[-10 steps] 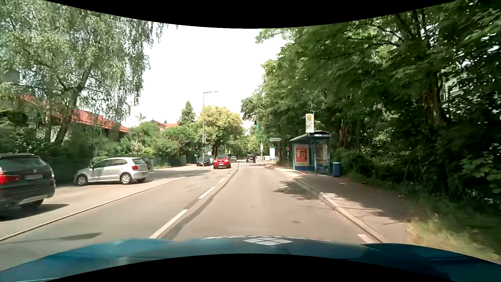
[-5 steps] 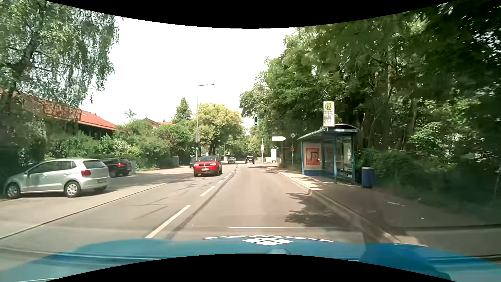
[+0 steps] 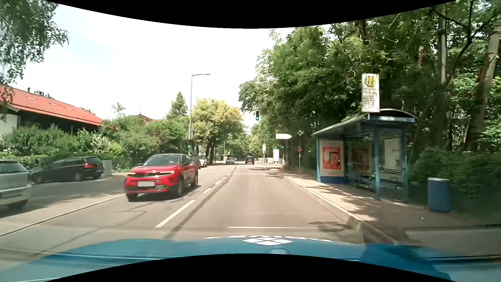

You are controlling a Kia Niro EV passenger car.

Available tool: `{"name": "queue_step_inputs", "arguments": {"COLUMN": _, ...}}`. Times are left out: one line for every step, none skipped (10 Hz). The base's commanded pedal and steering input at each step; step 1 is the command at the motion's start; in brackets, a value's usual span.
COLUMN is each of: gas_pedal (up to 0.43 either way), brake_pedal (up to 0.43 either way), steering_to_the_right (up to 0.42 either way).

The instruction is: Follow the waypoints while adhering to traffic rules and regulations

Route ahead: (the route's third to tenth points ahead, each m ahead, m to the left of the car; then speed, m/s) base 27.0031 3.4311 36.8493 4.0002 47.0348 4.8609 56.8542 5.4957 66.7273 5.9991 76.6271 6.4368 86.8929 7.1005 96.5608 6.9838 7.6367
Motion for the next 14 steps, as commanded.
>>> {"name": "queue_step_inputs", "arguments": {"gas_pedal": 0.169, "brake_pedal": 0.0, "steering_to_the_right": -0.012}}
{"name": "queue_step_inputs", "arguments": {"gas_pedal": 0.169, "brake_pedal": 0.0, "steering_to_the_right": -0.013}}
{"name": "queue_step_inputs", "arguments": {"gas_pedal": 0.169, "brake_pedal": 0.0, "steering_to_the_right": -0.014}}
{"name": "queue_step_inputs", "arguments": {"gas_pedal": 0.169, "brake_pedal": 0.0, "steering_to_the_right": -0.014}}
{"name": "queue_step_inputs", "arguments": {"gas_pedal": 0.169, "brake_pedal": 0.0, "steering_to_the_right": -0.014}}
{"name": "queue_step_inputs", "arguments": {"gas_pedal": 0.169, "brake_pedal": 0.0, "steering_to_the_right": -0.014}}
{"name": "queue_step_inputs", "arguments": {"gas_pedal": 0.169, "brake_pedal": 0.0, "steering_to_the_right": -0.014}}
{"name": "queue_step_inputs", "arguments": {"gas_pedal": 0.169, "brake_pedal": 0.0, "steering_to_the_right": -0.014}}
{"name": "queue_step_inputs", "arguments": {"gas_pedal": 0.169, "brake_pedal": 0.0, "steering_to_the_right": -0.014}}
{"name": "queue_step_inputs", "arguments": {"gas_pedal": 0.169, "brake_pedal": 0.0, "steering_to_the_right": -0.014}}
{"name": "queue_step_inputs", "arguments": {"gas_pedal": 0.169, "brake_pedal": 0.0, "steering_to_the_right": -0.014}}
{"name": "queue_step_inputs", "arguments": {"gas_pedal": 0.169, "brake_pedal": 0.0, "steering_to_the_right": -0.014}}
{"name": "queue_step_inputs", "arguments": {"gas_pedal": 0.169, "brake_pedal": 0.0, "steering_to_the_right": -0.014}}
{"name": "queue_step_inputs", "arguments": {"gas_pedal": 0.169, "brake_pedal": 0.0, "steering_to_the_right": -0.014}}
